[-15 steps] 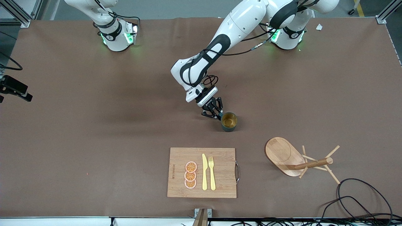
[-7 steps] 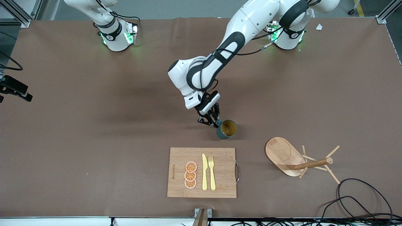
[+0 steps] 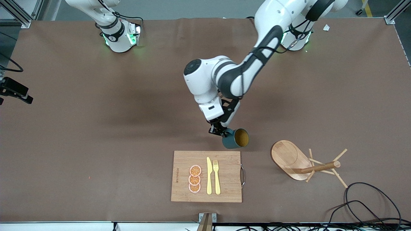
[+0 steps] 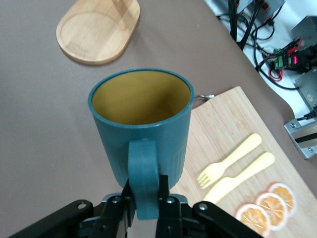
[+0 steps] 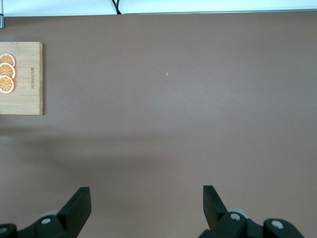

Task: Pass cup and hang on rack
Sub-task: 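Carry the teal mug with the left gripper to the wooden rack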

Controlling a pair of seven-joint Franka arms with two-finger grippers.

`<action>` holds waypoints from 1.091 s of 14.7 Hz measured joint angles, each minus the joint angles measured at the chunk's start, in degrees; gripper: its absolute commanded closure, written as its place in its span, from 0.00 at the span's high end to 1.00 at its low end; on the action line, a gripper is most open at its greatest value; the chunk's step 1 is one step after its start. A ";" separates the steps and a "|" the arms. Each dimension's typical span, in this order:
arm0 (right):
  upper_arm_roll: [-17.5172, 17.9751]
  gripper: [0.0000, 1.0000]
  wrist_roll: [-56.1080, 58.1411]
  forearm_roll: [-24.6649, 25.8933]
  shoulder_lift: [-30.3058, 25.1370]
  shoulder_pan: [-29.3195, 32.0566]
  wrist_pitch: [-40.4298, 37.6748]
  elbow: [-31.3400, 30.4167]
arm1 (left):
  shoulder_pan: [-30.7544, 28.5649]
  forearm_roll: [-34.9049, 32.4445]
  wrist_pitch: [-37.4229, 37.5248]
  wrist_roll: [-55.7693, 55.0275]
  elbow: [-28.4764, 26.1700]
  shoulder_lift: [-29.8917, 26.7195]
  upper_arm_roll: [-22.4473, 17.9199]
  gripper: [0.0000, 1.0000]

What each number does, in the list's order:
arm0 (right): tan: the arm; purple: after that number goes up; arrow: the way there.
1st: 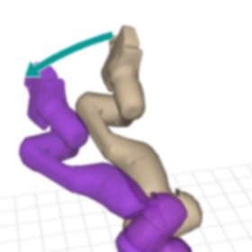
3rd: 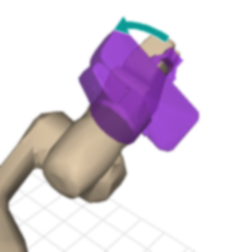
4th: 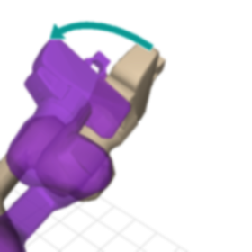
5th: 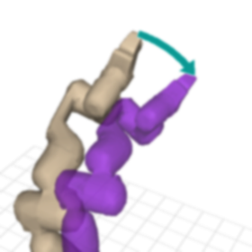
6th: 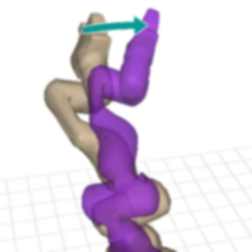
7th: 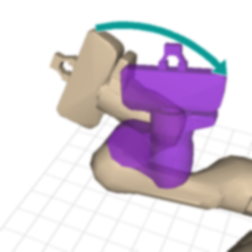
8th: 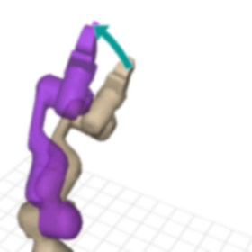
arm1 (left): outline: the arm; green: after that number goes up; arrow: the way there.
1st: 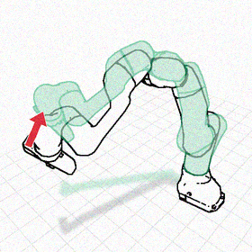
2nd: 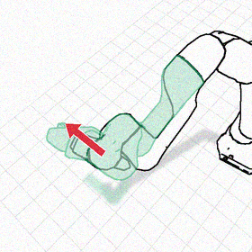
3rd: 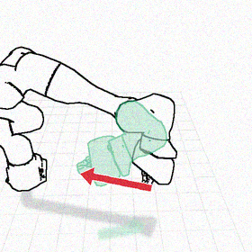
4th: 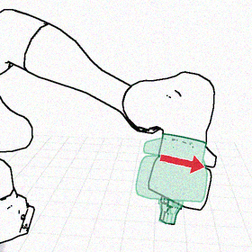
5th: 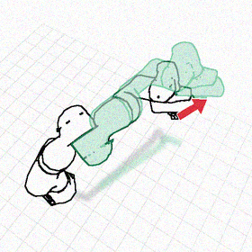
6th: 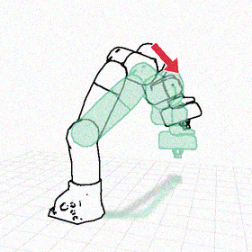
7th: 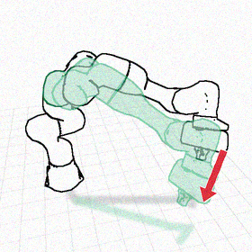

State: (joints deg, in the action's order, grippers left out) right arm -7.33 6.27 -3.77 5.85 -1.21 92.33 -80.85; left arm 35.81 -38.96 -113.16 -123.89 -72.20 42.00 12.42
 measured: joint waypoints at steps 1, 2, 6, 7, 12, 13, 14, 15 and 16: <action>0.00 1.00 0.00 0.00 0.00 0.00 0.01 0.00 | -1.36 3.29 -0.63 2.41 0.07 -1.33 -0.01 0.00; -0.01 1.00 0.00 0.00 0.00 -0.01 0.02 0.00 | -2.73 6.04 -1.28 4.11 0.09 -2.54 -0.03 0.00; -0.03 1.00 0.00 0.00 0.00 -0.02 0.07 0.00 | -9.19 16.55 -6.64 9.21 0.08 -5.78 -0.02 0.01; -0.03 1.00 0.00 0.00 0.00 -0.03 0.09 0.00 | -10.77 20.05 -7.48 12.04 0.11 -6.20 -0.05 0.01; -0.04 1.00 0.00 0.00 0.00 -0.05 0.39 0.00 | -19.72 38.65 -9.25 26.86 0.12 -9.17 -0.09 0.02; -0.04 1.00 0.00 0.00 0.00 -0.07 0.42 0.00 | -21.31 42.12 -9.25 28.99 0.11 -9.58 -0.09 0.02; -0.04 1.00 0.00 0.00 0.00 -0.10 0.47 0.00 | -22.73 45.51 -9.25 31.29 0.10 -9.81 -0.08 0.02; -0.04 1.00 0.00 0.00 0.00 -0.11 0.53 0.00 | -23.91 48.73 -9.25 33.57 0.08 -9.91 -0.08 0.02; -0.04 1.00 0.00 0.00 0.00 -0.13 0.59 0.00 | -24.96 51.60 -9.25 35.66 0.07 -9.95 -0.11 0.02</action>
State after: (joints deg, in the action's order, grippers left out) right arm -7.36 6.27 -3.77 5.85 -1.33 92.93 -80.85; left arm 10.84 12.64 -122.41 -88.23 -72.13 32.05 12.31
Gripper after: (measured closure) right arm 0.000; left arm 0.789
